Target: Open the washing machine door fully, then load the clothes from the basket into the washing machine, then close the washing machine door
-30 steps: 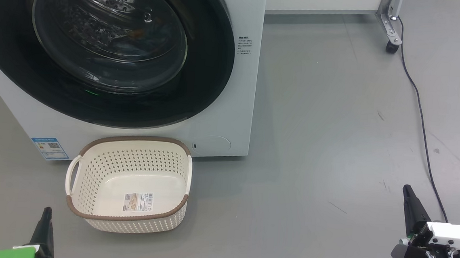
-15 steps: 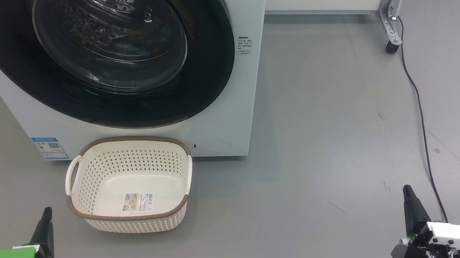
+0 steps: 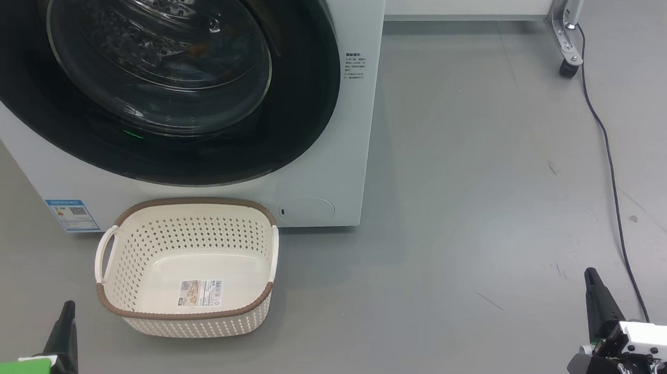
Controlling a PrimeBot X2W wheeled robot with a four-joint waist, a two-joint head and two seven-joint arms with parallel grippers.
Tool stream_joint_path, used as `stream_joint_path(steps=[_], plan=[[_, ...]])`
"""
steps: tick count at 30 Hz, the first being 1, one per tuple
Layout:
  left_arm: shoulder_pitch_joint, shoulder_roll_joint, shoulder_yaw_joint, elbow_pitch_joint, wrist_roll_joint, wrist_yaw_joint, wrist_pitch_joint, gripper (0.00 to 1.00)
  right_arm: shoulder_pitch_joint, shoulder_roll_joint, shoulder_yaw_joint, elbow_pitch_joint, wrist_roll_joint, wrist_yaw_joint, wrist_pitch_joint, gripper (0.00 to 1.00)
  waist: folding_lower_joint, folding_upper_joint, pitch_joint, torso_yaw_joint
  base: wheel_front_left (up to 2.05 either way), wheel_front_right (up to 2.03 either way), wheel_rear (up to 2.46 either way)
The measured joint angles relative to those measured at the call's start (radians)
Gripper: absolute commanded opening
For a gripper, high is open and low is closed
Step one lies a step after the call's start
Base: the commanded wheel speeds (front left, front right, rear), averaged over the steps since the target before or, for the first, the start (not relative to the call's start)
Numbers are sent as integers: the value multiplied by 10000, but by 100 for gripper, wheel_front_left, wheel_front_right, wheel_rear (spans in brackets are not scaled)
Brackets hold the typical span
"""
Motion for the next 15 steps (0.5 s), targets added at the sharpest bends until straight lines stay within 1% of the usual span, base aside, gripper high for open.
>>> stream_joint_path(steps=[15], plan=[[-32, -2, 13, 25, 0, 0, 0, 0, -2, 2, -15, 8, 0, 17, 2, 0, 0, 0, -1, 0, 0, 0, 0]])
